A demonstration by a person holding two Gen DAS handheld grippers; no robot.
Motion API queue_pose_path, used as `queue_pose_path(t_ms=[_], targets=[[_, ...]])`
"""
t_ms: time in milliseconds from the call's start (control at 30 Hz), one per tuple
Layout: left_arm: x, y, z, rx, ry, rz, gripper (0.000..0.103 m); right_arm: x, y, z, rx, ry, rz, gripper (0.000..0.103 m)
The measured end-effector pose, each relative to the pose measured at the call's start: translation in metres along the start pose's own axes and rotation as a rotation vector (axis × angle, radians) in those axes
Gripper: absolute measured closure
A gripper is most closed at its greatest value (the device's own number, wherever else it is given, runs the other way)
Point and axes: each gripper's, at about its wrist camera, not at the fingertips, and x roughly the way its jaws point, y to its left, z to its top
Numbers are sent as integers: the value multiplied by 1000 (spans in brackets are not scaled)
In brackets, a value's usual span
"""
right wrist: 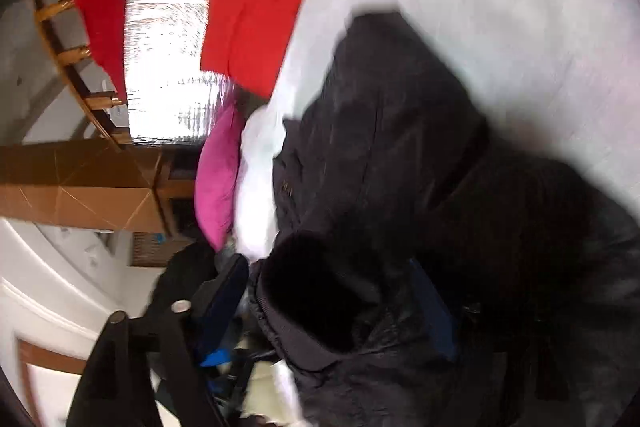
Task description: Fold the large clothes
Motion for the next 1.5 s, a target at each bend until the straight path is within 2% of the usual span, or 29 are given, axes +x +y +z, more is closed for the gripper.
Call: queue_pose_path(t_ms=[100,167,233,300,400,533,633,733,800,867,900,967,1033,1100,1200,1333,1367,1400,1433,1467,1500], targets=[[1,-21,-11,68,25,-42,0,16,11,-5,-15,46,65,23],[2,-32,-20,107,52,-58,0,30,23,-13,-13,117,186,23],[2,-39,-31,121,72,-71,0,31,26,-17,-19,164,252,22],[4,-47,-38,137,82,-62,0,42,34,-23,-27,192,290,22],[15,-56,-44,172,93,10,0,54,49,-33,-56,261,359,22],[27,-48,-38,113,86,39,0,63,84,-51,-156,349,410,22],[34,-29,-31,27,98,39,1,46,106,-67,-330,404,409,22],[27,2,-23,-98,100,11,4,19,119,-65,-462,333,386,22],[21,22,-17,-166,94,-3,4,-4,115,-55,-489,210,301,22],[13,40,-12,-203,80,5,4,-26,104,-36,-481,33,135,21],[8,50,-10,-212,67,37,4,-32,98,-28,-464,-15,86,21],[4,67,-7,-230,59,103,4,-44,82,-11,-408,-149,-82,21],[3,84,-7,-270,71,123,4,-48,71,-1,-401,-241,-245,21],[0,98,-7,-312,86,128,4,-45,65,5,-392,-266,-315,21],[-1,120,-4,-369,104,131,4,-30,53,10,-404,-258,-405,21],[-2,141,-9,-428,128,118,4,-3,43,10,-443,-198,-486,23],[0,141,-11,-432,140,98,4,5,41,11,-455,-183,-501,26],[3,141,-12,-430,154,77,4,15,41,7,-480,-164,-526,40],[6,139,-14,-423,167,62,4,22,41,4,-503,-149,-554,48],[10,136,-15,-411,182,51,15,30,41,1,-525,-139,-592,55],[15,135,-16,-399,193,50,26,36,43,-3,-558,-148,-639,57]])
